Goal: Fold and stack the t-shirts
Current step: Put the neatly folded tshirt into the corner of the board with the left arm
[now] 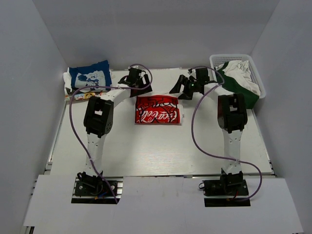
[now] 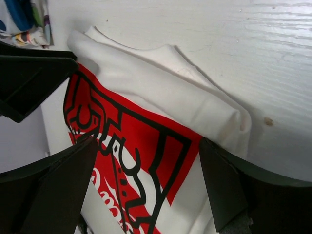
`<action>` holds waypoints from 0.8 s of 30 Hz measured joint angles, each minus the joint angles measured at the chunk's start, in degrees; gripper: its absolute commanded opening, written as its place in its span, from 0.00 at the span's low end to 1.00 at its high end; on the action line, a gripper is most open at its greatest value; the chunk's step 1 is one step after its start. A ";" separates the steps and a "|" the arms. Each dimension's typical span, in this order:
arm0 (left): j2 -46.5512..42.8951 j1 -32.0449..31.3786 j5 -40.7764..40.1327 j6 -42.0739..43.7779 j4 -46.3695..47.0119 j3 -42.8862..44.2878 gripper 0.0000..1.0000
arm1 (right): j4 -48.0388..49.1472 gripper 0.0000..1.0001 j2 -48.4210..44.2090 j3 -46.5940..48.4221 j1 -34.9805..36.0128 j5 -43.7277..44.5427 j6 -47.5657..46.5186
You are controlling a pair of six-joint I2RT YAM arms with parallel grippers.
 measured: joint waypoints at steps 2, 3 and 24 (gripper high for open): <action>-0.15 -0.11 -1.16 0.72 -1.70 1.75 1.00 | -2.60 0.90 -2.27 -0.22 0.04 2.16 -2.34; -0.59 -0.11 -1.55 1.01 -1.90 1.92 1.00 | -3.45 0.90 -4.02 -0.96 0.02 3.15 -3.56; -19.47 -0.42 3.74 2.73 3.78 -30.29 0.77 | -6.29 0.90 -44.17 -40.81 2.36 16.81 -11.41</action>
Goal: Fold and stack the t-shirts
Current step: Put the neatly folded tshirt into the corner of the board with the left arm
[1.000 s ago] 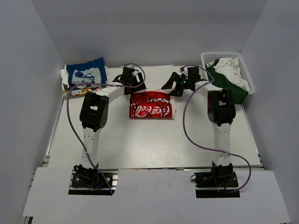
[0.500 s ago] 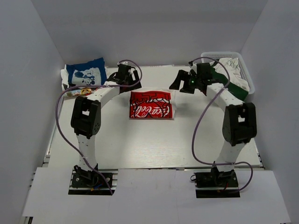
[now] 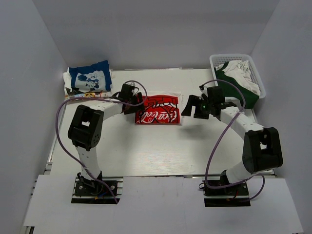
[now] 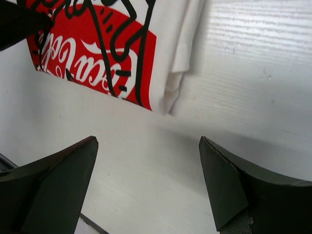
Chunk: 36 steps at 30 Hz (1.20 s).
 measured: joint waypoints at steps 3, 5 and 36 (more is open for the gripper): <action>1.77 -0.98 1.03 0.63 2.93 0.57 0.56 | -1.25 0.90 -2.27 -1.62 -0.02 1.22 -0.31; 3.39 -1.79 1.42 1.16 4.07 1.62 0.44 | -1.81 0.90 -3.65 -1.70 -0.04 2.14 -0.63; 2.32 4.07 -28.55 40.92 1.95 17.51 0.00 | -6.25 0.90 -11.82 -1.77 -0.28 17.22 -2.95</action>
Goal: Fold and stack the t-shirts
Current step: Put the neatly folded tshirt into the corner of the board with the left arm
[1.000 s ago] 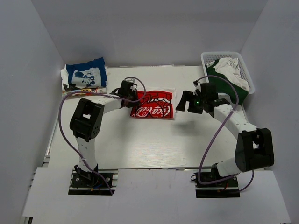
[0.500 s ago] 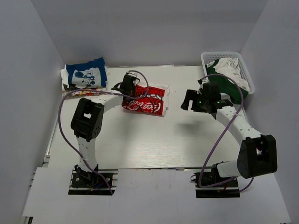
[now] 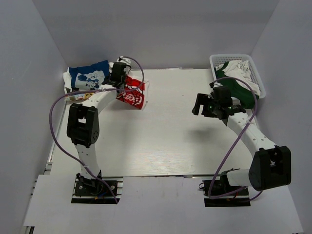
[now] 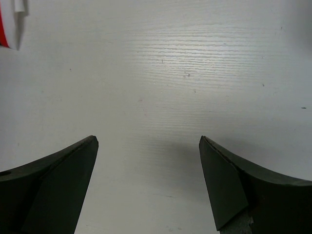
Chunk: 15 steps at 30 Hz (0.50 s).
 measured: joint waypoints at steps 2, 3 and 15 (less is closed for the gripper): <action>0.17 1.90 -0.70 2.62 0.17 2.54 0.00 | 0.04 0.90 -0.15 0.00 0.02 0.46 -0.02; 0.52 2.97 -0.87 3.85 0.15 4.17 0.00 | 0.00 0.90 -0.15 0.00 0.02 0.61 0.00; 7.54 14.01 1.05 9.66 -4.66 24.13 0.00 | -0.90 0.90 -0.20 0.00 0.02 1.09 -0.02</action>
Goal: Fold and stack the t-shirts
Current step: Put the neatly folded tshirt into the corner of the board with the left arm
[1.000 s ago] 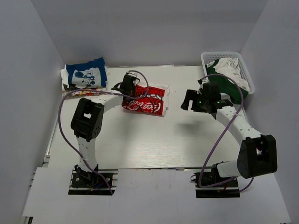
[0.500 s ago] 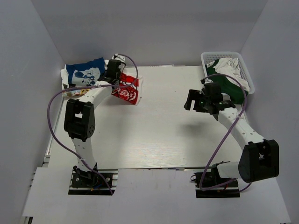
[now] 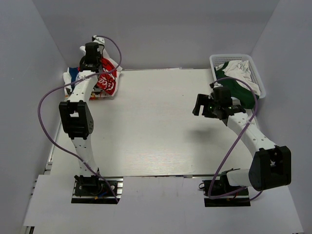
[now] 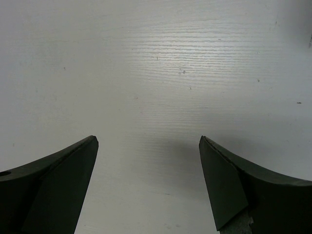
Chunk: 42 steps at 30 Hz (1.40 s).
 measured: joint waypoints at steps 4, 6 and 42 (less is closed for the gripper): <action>0.63 2.19 2.62 -0.33 -2.03 2.43 0.00 | -0.04 0.90 0.00 0.02 0.00 0.04 0.00; 0.63 2.97 3.82 -0.92 -2.62 2.91 0.00 | -0.07 0.90 0.00 0.02 0.00 0.20 0.00; 16.22 18.32 2.21 -35.80 -10.45 11.47 0.00 | -2.05 0.90 8.85 3.28 0.11 2.43 -0.26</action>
